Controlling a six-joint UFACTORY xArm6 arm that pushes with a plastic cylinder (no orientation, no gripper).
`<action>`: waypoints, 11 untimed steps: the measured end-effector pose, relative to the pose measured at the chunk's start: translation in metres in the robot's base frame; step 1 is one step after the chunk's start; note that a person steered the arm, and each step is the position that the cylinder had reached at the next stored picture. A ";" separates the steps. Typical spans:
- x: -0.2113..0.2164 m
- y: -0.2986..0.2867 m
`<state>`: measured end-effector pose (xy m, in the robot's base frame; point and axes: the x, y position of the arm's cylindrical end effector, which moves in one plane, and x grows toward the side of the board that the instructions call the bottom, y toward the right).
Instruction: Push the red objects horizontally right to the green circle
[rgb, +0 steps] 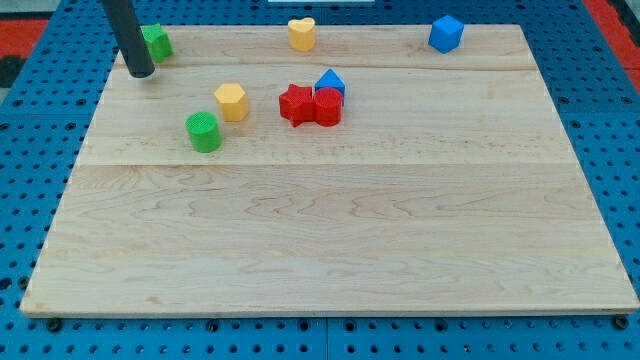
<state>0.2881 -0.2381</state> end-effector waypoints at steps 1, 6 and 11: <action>0.000 0.020; 0.052 0.169; 0.034 0.320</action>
